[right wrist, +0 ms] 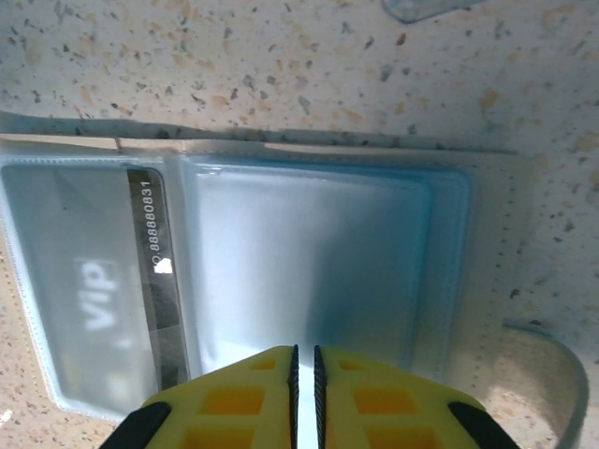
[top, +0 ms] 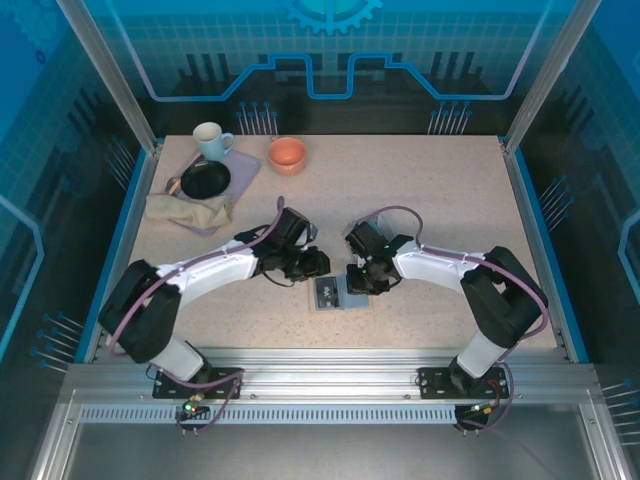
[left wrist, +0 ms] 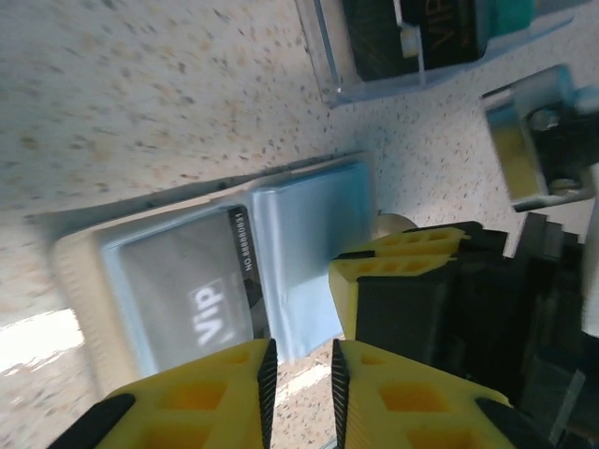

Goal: Put the credit cards into the card holder

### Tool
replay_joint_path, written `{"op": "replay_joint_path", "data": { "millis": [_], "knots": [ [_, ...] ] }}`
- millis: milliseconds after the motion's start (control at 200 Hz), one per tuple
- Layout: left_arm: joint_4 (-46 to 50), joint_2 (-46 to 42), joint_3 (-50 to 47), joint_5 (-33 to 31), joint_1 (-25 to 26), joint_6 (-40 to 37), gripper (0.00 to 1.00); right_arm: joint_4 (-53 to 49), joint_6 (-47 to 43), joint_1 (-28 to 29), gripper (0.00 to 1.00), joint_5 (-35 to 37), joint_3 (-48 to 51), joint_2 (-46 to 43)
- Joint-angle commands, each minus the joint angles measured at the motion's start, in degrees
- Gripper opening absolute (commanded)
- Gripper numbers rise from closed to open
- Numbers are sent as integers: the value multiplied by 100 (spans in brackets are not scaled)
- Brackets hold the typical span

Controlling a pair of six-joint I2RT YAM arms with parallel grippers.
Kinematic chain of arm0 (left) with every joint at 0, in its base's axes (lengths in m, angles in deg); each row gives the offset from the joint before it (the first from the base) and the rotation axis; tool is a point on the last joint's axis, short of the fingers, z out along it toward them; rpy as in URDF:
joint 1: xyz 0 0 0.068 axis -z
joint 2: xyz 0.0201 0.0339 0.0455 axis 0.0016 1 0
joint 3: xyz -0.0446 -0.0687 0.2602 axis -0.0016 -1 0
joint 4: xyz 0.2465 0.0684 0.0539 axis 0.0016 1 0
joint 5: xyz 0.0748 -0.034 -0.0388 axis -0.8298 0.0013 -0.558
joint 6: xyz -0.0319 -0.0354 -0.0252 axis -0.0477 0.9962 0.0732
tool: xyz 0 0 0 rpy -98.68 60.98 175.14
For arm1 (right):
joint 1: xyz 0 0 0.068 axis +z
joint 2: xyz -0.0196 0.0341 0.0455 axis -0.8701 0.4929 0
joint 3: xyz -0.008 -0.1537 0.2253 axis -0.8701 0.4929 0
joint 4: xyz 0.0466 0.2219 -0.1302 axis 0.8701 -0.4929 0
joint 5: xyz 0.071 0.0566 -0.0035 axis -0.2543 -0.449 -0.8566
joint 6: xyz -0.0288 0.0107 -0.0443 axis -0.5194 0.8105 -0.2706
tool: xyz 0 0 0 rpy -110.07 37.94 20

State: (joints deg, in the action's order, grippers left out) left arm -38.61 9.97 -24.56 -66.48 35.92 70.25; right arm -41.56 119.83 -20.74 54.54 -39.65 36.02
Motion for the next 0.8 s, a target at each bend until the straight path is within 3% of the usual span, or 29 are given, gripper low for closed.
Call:
{"op": "replay_joint_path", "data": {
  "millis": [0,305,520,685,795],
  "knots": [
    [-132,599,95,350,133,24,21,61,94,8,15,45,75,67],
    [109,1035,-277,-270,143,67,15,-691,142,-63,13,851,60,148],
    [160,1029,-387,-380,142,-54,15,-754,-83,-167,15,769,-18,-120],
    [160,936,-162,-196,143,-192,18,-582,-321,-199,27,415,-283,-853],
    [330,776,136,-147,143,-330,21,-853,-594,-455,46,744,-602,-1284]
  ]
}}
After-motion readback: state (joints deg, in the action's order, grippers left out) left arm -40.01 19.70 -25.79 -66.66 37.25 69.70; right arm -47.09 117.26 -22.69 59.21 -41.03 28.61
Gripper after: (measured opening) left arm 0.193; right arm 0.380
